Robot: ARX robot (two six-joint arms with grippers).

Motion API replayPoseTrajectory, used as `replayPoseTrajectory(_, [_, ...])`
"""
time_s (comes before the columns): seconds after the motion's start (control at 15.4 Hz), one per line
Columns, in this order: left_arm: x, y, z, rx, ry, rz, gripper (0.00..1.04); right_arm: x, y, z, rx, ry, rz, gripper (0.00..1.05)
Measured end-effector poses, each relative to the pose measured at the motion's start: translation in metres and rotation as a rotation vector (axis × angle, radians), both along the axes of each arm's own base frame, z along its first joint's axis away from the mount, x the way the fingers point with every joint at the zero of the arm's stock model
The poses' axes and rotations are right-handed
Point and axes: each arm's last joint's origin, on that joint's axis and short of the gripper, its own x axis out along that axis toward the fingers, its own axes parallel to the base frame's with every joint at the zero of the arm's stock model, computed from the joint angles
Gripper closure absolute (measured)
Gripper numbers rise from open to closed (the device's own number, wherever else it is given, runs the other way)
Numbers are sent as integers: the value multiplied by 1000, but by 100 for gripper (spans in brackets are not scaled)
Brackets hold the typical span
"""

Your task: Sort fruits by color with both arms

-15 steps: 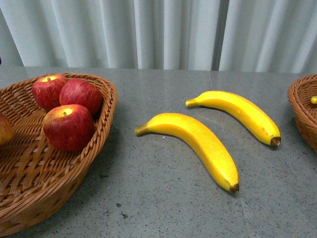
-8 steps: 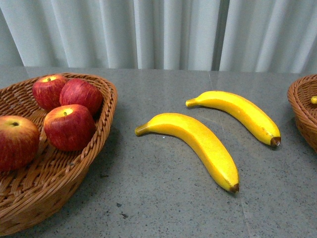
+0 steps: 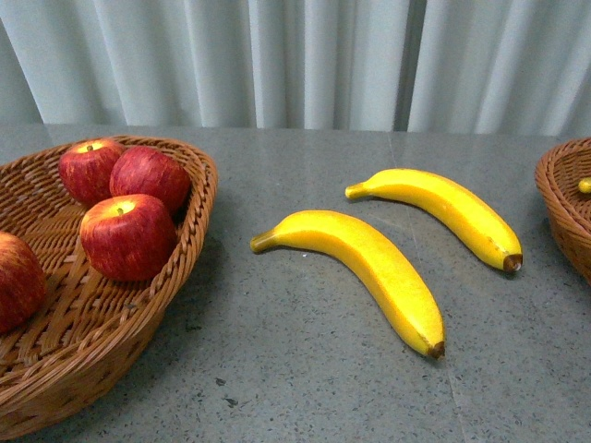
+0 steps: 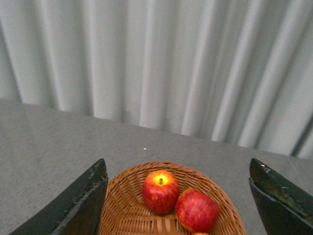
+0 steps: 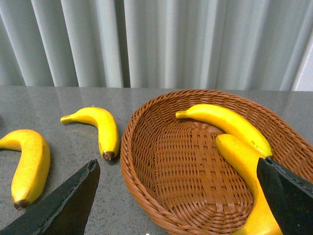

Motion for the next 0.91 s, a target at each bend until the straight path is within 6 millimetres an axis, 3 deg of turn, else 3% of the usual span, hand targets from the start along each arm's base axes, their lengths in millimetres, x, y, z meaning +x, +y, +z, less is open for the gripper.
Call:
replayPoseTrajectory(0.13, [-15,11,-32,57,17,-134,42,0,0,0,0,0,0,7])
replayPoseTrajectory(0.26, [-25,20,-58,74,38,-159,68,0,0,0,0,0,0,7])
replayPoseTrajectory(0.45, [-37,28,-79,73,29,-158,102,0,0,0,0,0,0,7])
replayPoseTrajectory(0.71, [-51,45,-100,76,31,-141,103,0,0,0,0,0,0,7])
replayPoseTrajectory(0.91, [-60,43,-114,76,36,-164,103,0,0,0,0,0,0,7])
